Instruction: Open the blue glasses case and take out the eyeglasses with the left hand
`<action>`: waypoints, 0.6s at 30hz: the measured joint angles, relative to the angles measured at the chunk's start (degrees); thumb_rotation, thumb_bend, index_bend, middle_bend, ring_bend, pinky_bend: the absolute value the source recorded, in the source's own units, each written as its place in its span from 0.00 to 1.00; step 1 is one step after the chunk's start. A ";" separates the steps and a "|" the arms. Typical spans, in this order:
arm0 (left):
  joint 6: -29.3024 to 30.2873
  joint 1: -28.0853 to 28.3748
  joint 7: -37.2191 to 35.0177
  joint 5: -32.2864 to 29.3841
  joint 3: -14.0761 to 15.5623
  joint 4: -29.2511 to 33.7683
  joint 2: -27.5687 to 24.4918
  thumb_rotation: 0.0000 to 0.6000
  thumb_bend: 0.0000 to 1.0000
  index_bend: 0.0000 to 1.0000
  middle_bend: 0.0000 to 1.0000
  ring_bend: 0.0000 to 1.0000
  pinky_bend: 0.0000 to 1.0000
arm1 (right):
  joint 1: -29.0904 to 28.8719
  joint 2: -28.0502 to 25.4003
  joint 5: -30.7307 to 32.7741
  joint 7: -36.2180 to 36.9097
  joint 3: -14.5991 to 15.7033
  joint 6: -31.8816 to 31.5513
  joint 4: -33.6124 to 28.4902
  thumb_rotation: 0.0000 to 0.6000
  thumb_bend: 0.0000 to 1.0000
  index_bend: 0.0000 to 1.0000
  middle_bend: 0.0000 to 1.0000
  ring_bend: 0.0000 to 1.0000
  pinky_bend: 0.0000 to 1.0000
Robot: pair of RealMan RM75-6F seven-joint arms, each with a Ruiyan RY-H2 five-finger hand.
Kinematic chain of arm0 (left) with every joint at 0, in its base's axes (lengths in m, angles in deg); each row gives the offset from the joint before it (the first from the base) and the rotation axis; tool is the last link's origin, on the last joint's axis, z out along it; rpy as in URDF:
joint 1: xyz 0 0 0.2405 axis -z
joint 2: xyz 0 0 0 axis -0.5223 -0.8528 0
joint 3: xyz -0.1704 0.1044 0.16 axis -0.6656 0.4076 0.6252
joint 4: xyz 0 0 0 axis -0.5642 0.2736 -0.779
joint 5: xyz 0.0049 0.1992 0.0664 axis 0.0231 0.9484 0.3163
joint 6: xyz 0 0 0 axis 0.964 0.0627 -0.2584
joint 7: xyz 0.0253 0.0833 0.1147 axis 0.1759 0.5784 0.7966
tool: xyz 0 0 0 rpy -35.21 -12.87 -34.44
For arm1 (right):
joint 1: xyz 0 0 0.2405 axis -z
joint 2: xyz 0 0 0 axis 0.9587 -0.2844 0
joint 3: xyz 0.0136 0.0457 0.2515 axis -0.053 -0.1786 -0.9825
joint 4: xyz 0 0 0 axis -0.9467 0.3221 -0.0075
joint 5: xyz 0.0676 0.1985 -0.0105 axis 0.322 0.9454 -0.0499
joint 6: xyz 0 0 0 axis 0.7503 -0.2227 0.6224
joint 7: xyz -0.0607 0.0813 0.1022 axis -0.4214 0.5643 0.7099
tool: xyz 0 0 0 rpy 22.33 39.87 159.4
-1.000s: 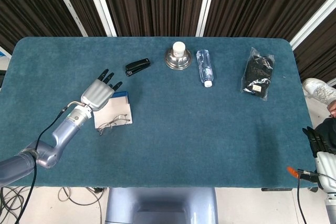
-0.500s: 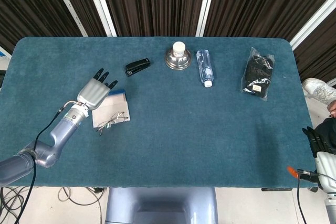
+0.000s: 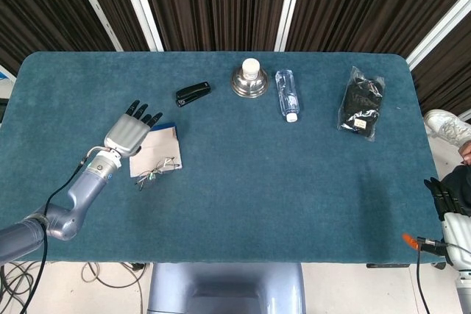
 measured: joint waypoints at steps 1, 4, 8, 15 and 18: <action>0.00 -0.18 -0.29 -0.43 -0.15 1.10 -0.40 1.00 0.41 0.03 0.22 0.02 0.03 | 0.00 -0.01 -0.02 0.02 0.01 0.00 0.00 1.00 0.20 0.00 0.00 0.00 0.20; -0.15 -0.76 -0.97 -1.97 -0.46 5.48 -2.15 1.00 0.48 0.03 0.23 0.02 0.03 | 0.02 -0.04 -0.10 0.09 0.03 -0.05 -0.01 1.00 0.20 0.00 0.00 0.00 0.20; -0.59 -1.46 -0.96 -4.23 -0.31 12.22 -5.07 1.00 0.52 0.03 0.24 0.02 0.03 | 0.01 -0.06 -0.19 0.15 0.07 -0.03 0.01 1.00 0.20 0.00 0.00 0.00 0.20; -1.24 -2.03 2.72 -9.81 1.83 23.71 -10.11 1.00 0.54 0.03 0.27 0.02 0.03 | 0.02 -0.11 -0.15 0.30 0.06 -0.02 -0.03 1.00 0.20 0.00 0.00 0.00 0.20; -1.26 -1.88 5.19 -12.46 3.19 26.02 -11.20 1.00 0.54 0.03 0.28 0.02 0.03 | 0.02 -0.14 -0.14 0.41 0.07 0.03 -0.05 1.00 0.20 0.00 0.00 0.00 0.20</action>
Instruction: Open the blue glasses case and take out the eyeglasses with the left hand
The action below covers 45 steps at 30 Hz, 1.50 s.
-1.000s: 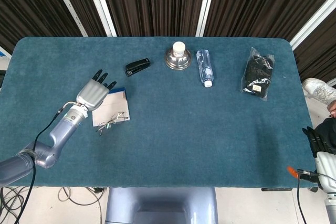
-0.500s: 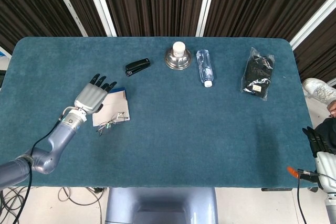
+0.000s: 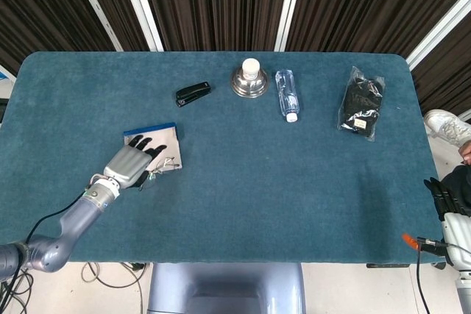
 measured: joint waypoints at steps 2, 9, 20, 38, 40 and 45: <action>0.08 0.21 1.14 -1.47 0.65 0.68 -0.22 1.00 0.54 0.03 0.28 0.02 0.03 | -0.01 -0.02 0.01 0.02 -0.01 0.00 -0.01 1.00 0.20 0.00 0.00 0.00 0.20; 1.82 1.24 3.67 -5.48 1.84 1.00 0.31 1.00 0.54 0.04 0.28 0.02 0.03 | 0.00 -0.07 0.11 0.07 0.00 0.07 -0.06 1.00 0.20 0.00 0.00 0.00 0.20; 2.07 2.46 4.62 -8.77 2.44 -3.57 3.71 1.00 0.54 0.04 0.27 0.02 0.03 | 0.01 -0.11 0.16 -0.01 -0.01 0.07 -0.12 1.00 0.20 0.00 0.00 0.00 0.20; 2.38 5.15 6.07 -9.37 2.32 -7.69 9.58 1.00 0.54 0.05 0.27 0.02 0.03 | 0.02 -0.20 0.08 0.37 0.01 0.09 0.01 1.00 0.20 0.00 0.00 0.00 0.20; 2.36 5.35 6.09 -9.13 2.33 -7.47 9.93 1.00 0.54 0.05 0.27 0.02 0.03 | 0.03 -0.20 0.08 0.40 0.02 0.09 0.01 1.00 0.20 0.00 0.00 0.00 0.20; 2.47 5.76 6.04 -8.12 2.33 -6.64 10.64 1.00 0.54 0.05 0.27 0.02 0.03 | 0.03 -0.22 0.06 0.49 0.01 0.07 0.01 1.00 0.20 0.00 0.00 0.00 0.20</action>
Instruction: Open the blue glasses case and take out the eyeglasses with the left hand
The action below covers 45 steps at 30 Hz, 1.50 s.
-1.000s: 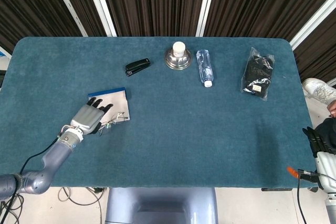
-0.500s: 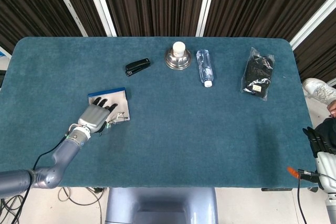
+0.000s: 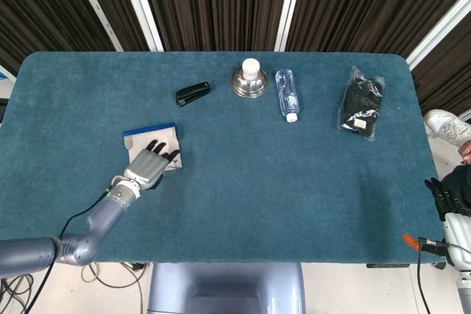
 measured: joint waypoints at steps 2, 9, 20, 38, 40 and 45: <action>0.02 0.17 0.01 0.33 0.03 0.40 0.18 1.00 0.54 0.05 0.27 0.02 0.03 | -0.01 -0.01 -0.03 0.01 0.00 -0.01 0.02 1.00 0.20 0.00 0.00 0.00 0.20; -0.24 0.76 0.11 0.85 0.31 1.26 1.22 1.00 0.54 0.05 0.27 0.02 0.03 | 0.02 -0.05 -0.05 0.08 0.01 -0.04 0.01 1.00 0.20 0.00 0.00 0.00 0.20; -0.49 1.42 -0.45 1.98 0.55 2.66 2.28 1.00 0.54 0.05 0.27 0.02 0.03 | 0.00 -0.02 0.04 0.08 -0.03 -0.01 0.00 1.00 0.20 0.00 0.00 0.00 0.20; 7.23 -0.30 -0.14 3.76 -0.11 2.13 3.26 1.00 0.27 0.11 0.50 0.09 0.03 | 0.02 0.01 0.09 -0.05 -0.05 -0.04 -0.04 1.00 0.20 0.00 0.00 0.00 0.20; 8.42 -0.87 -0.09 3.99 -0.14 1.93 3.85 1.00 0.27 0.12 0.52 0.12 0.03 | 0.02 0.01 0.06 -0.04 -0.05 -0.06 -0.05 1.00 0.20 0.00 0.00 0.00 0.20; 11.74 -2.38 0.40 4.18 -0.21 1.28 5.45 1.00 0.27 0.13 0.52 0.12 0.03 | 0.04 -0.06 0.01 0.14 -0.01 -0.05 -0.03 1.00 0.20 0.00 0.00 0.00 0.20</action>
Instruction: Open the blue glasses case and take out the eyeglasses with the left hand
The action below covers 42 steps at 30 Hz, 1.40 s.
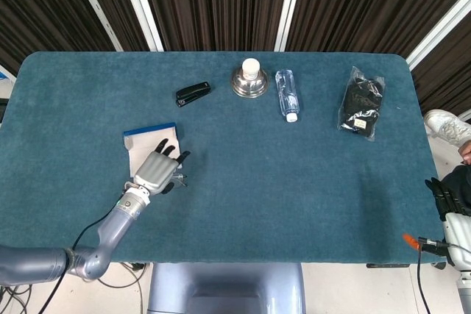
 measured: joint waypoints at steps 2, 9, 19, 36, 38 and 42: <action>0.87 -0.54 0.40 -0.25 -0.12 -0.28 0.54 1.00 0.27 0.13 0.52 0.12 0.04 | -0.02 0.00 0.00 0.05 0.00 0.04 0.01 1.00 0.20 0.00 0.00 0.00 0.20; 2.05 -1.52 1.39 -1.18 -0.67 -0.28 0.76 1.00 0.27 0.18 0.49 0.12 0.03 | -0.02 -0.01 0.00 0.08 -0.01 0.03 0.02 1.00 0.20 0.00 0.00 0.00 0.20; 4.25 -2.73 0.91 -1.52 -2.42 0.24 0.62 1.00 0.27 0.46 0.59 0.33 0.39 | -0.02 -0.06 -0.02 0.13 0.03 0.09 -0.04 1.00 0.20 0.00 0.00 0.00 0.20; 2.90 -1.88 6.90 -5.78 -2.58 2.14 -0.84 1.00 0.27 0.51 1.00 0.95 1.00 | -0.04 -0.12 0.11 0.42 0.01 0.23 -0.04 1.00 0.20 0.00 0.00 0.00 0.20; 2.64 -1.79 7.40 -6.68 -2.53 2.27 -0.90 1.00 0.27 0.51 1.00 0.95 1.00 | -0.03 -0.13 0.10 0.44 0.01 0.20 -0.03 1.00 0.20 0.00 0.00 0.00 0.20; 2.37 -1.55 8.25 -8.44 -2.70 2.28 -0.61 1.00 0.27 0.49 1.00 0.95 1.00 | -0.01 -0.11 0.08 0.36 0.01 0.15 -0.03 1.00 0.20 0.00 0.00 0.00 0.20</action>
